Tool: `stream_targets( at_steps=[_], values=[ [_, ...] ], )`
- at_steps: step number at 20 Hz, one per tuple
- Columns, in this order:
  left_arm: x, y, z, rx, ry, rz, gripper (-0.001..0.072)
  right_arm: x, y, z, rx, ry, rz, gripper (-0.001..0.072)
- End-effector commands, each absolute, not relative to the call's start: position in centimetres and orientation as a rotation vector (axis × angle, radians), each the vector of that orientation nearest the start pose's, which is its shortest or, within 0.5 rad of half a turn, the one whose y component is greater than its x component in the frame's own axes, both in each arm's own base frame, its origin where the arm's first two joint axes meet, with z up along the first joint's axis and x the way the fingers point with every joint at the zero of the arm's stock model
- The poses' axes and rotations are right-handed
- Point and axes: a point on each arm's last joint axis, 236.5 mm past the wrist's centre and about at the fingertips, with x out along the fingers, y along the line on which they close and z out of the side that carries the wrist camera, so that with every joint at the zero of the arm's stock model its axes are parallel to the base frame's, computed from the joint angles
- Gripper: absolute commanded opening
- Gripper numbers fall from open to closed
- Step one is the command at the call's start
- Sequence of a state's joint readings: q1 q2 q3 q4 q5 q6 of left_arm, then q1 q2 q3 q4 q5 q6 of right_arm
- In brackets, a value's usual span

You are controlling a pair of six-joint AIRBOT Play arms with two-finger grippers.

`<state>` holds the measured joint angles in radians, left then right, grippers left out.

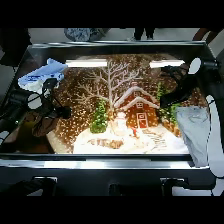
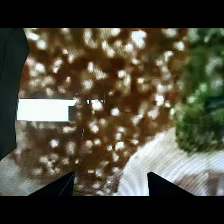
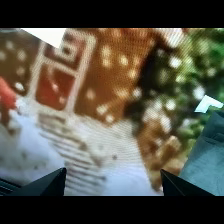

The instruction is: Fold the shirts.

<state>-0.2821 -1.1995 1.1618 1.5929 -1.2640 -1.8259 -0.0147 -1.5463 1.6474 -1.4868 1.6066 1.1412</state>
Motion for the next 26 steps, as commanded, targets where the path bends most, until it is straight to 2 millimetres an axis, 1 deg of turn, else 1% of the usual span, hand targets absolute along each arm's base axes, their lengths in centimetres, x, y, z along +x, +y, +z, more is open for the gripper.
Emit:
stream_targets(
  at_steps=[1, 18, 21, 22, 25, 26],
  values=[
    [34.4, -9.5, 3.1, -0.015, 1.305, -0.062, 0.0545, 40.0, 1.4, 4.7, -0.273, 1.463, 0.378, 0.0696],
    [34.6, -9.5, 3.1, -0.016, 1.300, -0.063, 0.0545, 40.1, 1.4, 4.7, -0.273, 1.459, 0.377, 0.0696],
    [36.7, -10.1, 3.3, -0.032, 1.220, -0.079, 0.0545, 41.0, 1.3, 4.7, -0.283, 1.423, 0.367, 0.0696],
    [36.8, -10.2, 3.4, -0.034, 1.213, -0.081, 0.0545, 41.4, 1.2, 4.8, -0.287, 1.405, 0.361, 0.0697],
    [36.8, -10.2, 3.4, -0.033, 1.213, -0.081, 0.0544, 44.1, 1.0, 5.3, -0.301, 1.293, 0.328, 0.0697],
    [37.2, -10.2, 3.5, -0.033, 1.198, -0.083, 0.0544, 45.3, 0.9, 5.6, -0.308, 1.245, 0.312, 0.0697]
  ],
)
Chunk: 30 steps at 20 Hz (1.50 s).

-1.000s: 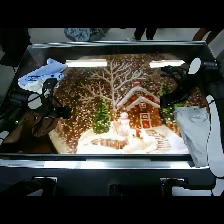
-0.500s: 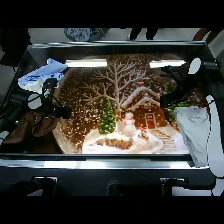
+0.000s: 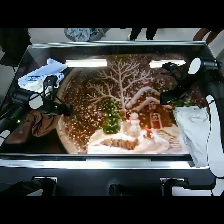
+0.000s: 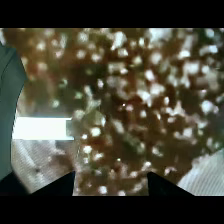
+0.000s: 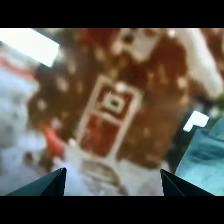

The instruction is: Fold the shirts.

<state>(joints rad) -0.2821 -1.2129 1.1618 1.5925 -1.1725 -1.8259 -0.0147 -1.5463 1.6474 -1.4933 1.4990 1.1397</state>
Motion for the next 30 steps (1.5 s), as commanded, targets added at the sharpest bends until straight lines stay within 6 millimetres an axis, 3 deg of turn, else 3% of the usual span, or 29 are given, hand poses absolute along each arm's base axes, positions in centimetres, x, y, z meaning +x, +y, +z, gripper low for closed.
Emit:
stream_targets(
  at_steps=[1, 3, 4, 6, 8, 10, 11, 14, 19, 25, 26, 27, 29, 30],
  values=[
    [38.8, -10.1, 4.1, -0.016, 1.126, -0.090, 0.0552, 46.4, 0.8, 5.9, -0.315, 1.198, 0.297, 0.0697],
    [41.2, -8.2, 6.1, -0.029, 1.044, -0.049, 0.0720, 47.6, 0.8, 6.4, -0.319, 1.146, 0.284, 0.0697],
    [41.8, -5.4, 6.9, -0.064, 1.049, 0.015, 0.0720, 47.5, 0.8, 6.4, -0.319, 1.149, 0.285, 0.0697],
    [42.3, 3.1, 7.8, -0.226, 1.048, 0.216, 0.0720, 46.3, 0.8, 5.9, -0.319, 1.204, 0.303, 0.0697],
    [41.5, 10.8, 6.9, -0.506, 1.025, 0.386, 0.0720, 45.3, 1.1, 5.5, -0.340, 1.240, 0.345, 0.0697],
    [39.8, 16.0, 4.3, -0.710, 1.035, 0.491, 0.0720, 45.1, 1.1, 5.5, -0.351, 1.245, 0.355, 0.0697],
    [39.0, 17.5, 2.9, -0.771, 1.047, 0.520, 0.0720, 45.2, 1.1, 5.5, -0.352, 1.240, 0.353, 0.0697],
    [39.3, 18.7, -0.8, -0.810, 1.069, 0.497, 0.0720, 45.3, 1.5, 5.6, -0.337, 1.234, 0.365, 0.0697],
    [43.0, 17.8, -4.9, -0.761, 1.054, 0.418, 0.0720, 45.1, 3.2, 5.8, -0.279, 1.221, 0.417, 0.0697],
    [43.5, 15.9, -9.5, -0.746, 1.145, 0.359, 0.0720, 44.5, 5.4, 6.1, -0.200, 1.217, 0.492, 0.0696],
    [43.4, 15.7, -10.1, -0.750, 1.158, 0.359, 0.0686, 44.3, 5.5, 6.1, -0.197, 1.228, 0.498, 0.0696],
    [43.3, 15.7, -10.6, -0.749, 1.169, 0.359, 0.0580, 43.9, 5.6, 6.0, -0.195, 1.242, 0.506, 0.0696],
    [43.2, 15.7, -10.8, -0.750, 1.173, 0.361, 0.0248, 43.3, 5.6, 5.9, -0.192, 1.267, 0.515, 0.0696],
    [43.3, 15.8, -10.4, -0.751, 1.170, 0.359, 0.0139, 43.1, 5.6, 5.8, -0.193, 1.274, 0.518, 0.0696]
  ],
)
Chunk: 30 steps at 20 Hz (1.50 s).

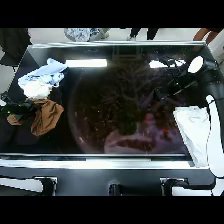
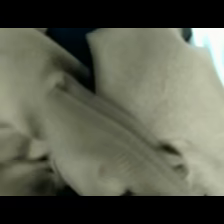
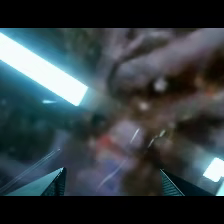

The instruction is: Fold the shirts.

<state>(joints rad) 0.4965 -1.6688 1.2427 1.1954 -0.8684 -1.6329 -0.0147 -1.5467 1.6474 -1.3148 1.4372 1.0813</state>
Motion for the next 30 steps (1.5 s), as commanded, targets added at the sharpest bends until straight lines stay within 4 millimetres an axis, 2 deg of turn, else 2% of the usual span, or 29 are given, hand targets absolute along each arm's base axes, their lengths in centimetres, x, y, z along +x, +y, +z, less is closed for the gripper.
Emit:
stream_targets(
  at_steps=[1, 3, 5, 7, 9, 11, 13, 15, 17, 19, 20, 22, 25, 27, 28, 30],
  values=[
    [43.2, 15.6, -9.6, -0.751, 1.177, 0.348, 0.0032, 43.1, 5.6, 5.8, -0.193, 1.276, 0.519, 0.0696],
    [43.6, 15.5, -6.6, -0.732, 1.151, 0.324, 0.0031, 43.1, 5.6, 5.8, -0.193, 1.274, 0.518, 0.0696],
    [44.4, 15.3, -1.1, -0.667, 1.058, 0.284, 0.0030, 43.1, 5.6, 5.9, -0.194, 1.273, 0.518, 0.0687],
    [44.3, 13.9, 6.2, -0.583, 0.930, 0.235, 0.0030, 42.8, 5.6, 6.1, -0.198, 1.278, 0.523, 0.0687],
    [43.1, 11.1, 14.4, -0.494, 0.769, 0.175, 0.0030, 41.9, 5.6, 6.7, -0.212, 1.288, 0.540, 0.0687],
    [40.9, 6.5, 21.8, -0.427, 0.620, 0.084, 0.0030, 40.9, 5.6, 7.7, -0.223, 1.293, 0.547, 0.0688],
    [37.7, -0.3, 28.3, -0.448, 0.487, -0.078, 0.0030, 39.9, 5.2, 9.2, -0.248, 1.284, 0.539, 0.0688],
    [34.0, -6.8, 33.2, -0.484, 0.388, -0.262, 0.0029, 38.9, 4.4, 11.2, -0.284, 1.257, 0.508, 0.0688],
    [31.0, -11.6, 35.8, -0.503, 0.348, -0.409, 0.0029, 37.9, 3.6, 13.6, -0.322, 1.207, 0.464, 0.0688],
    [29.3, -15.4, 35.7, -0.509, 0.386, -0.526, 0.0029, 36.8, 2.9, 16.4, -0.358, 1.142, 0.421, 0.0688],
    [29.0, -17.2, 34.9, -0.502, 0.417, -0.574, 0.0029, 36.1, 2.7, 17.8, -0.375, 1.105, 0.408, 0.0689],
    [29.0, -20.3, 31.1, -0.486, 0.535, -0.632, 0.0029, 34.5, 2.5, 20.5, -0.403, 1.036, 0.392, 0.0690],
    [29.1, -25.4, 21.0, -0.396, 0.797, -0.690, 0.0031, 32.2, 1.9, 23.3, -0.430, 0.969, 0.350, 0.0690],
    [28.6, -27.9, 13.4, -0.308, 0.976, -0.707, 0.0031, 31.4, 1.8, 23.9, -0.436, 0.958, 0.340, 0.0690],
    [28.4, -28.7, 9.8, -0.264, 1.062, -0.706, 0.0031, 31.1, 1.7, 23.7, -0.436, 0.976, 0.343, 0.0690],
    [28.4, -29.1, 4.2, -0.232, 1.210, -0.667, 0.0051, 31.1, 1.7, 22.8, -0.432, 1.017, 0.354, 0.0689]
  ],
)
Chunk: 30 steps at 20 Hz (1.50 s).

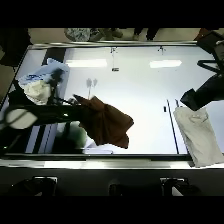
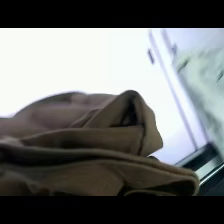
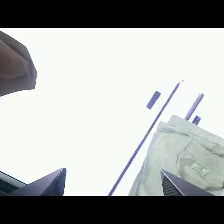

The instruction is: Fold the shirts.

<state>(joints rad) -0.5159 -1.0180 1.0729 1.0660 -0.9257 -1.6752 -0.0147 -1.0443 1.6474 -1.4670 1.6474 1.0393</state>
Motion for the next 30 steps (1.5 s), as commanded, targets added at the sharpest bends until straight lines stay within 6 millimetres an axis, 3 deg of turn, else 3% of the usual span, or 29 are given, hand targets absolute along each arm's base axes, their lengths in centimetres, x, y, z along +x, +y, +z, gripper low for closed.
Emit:
stream_targets(
  at_steps=[1, 2, 3, 6, 8, 9, 12, 14, 16, 19, 21, 23, 28, 30],
  values=[
    [28.8, -28.8, 2.6, -0.228, 1.261, -0.643, 0.0271, 31.2, 1.7, 22.3, -0.428, 1.036, 0.360, 0.0689],
    [29.3, -28.2, 2.4, -0.204, 1.286, -0.647, 0.0615, 31.6, 1.7, 21.6, -0.423, 1.062, 0.366, 0.0689],
    [30.4, -27.1, 3.5, -0.169, 1.270, -0.662, 0.0684, 32.1, 1.7, 20.7, -0.417, 1.093, 0.375, 0.0690],
    [35.9, -20.1, 9.9, -0.137, 1.138, -0.538, 0.0672, 33.6, 2.8, 17.4, -0.384, 1.182, 0.452, 0.0690],
    [36.6, -15.6, 11.2, -0.171, 1.155, -0.455, 0.0655, 34.8, 4.9, 15.1, -0.318, 1.229, 0.553, 0.0689],
    [35.7, -14.0, 10.1, -0.181, 1.219, -0.425, 0.0586, 35.2, 6.0, 13.9, -0.282, 1.252, 0.606, 0.0689],
    [30.9, -11.6, 2.9, -0.216, 1.456, -0.373, 0.0564, 35.5, 8.2, 9.5, -0.190, 1.342, 0.732, 0.0690],
    [26.8, -12.9, -1.8, -0.285, 1.581, -0.390, 0.0565, 34.7, 8.9, 6.2, -0.144, 1.401, 0.770, 0.0690],
    [23.6, -15.9, -4.8, -0.364, 1.636, -0.466, 0.0564, 34.0, 9.3, 3.1, -0.096, 1.438, 0.769, 0.0691],
    [21.0, -19.3, -7.3, -0.393, 1.652, -0.506, 0.0544, 32.1, 9.7, -0.3, -0.043, 1.500, 0.779, 0.0690],
    [19.8, -20.7, -8.5, -0.355, 1.665, -0.514, 0.0544, 31.1, 9.8, -1.6, -0.028, 1.531, 0.788, 0.0690],
    [19.6, -21.9, -9.3, -0.352, 1.664, -0.491, 0.0544, 30.2, 10.5, -2.2, -0.005, 1.537, 0.833, 0.0709],
    [22.2, -25.4, -9.6, -0.466, 1.536, -0.457, 0.0527, 29.9, 11.2, -3.7, 0.042, 1.527, 0.827, 0.0709],
    [23.5, -26.0, -9.4, -0.505, 1.477, -0.428, 0.0386, 30.9, 11.5, -3.7, 0.058, 1.489, 0.809, 0.0709]
  ],
)
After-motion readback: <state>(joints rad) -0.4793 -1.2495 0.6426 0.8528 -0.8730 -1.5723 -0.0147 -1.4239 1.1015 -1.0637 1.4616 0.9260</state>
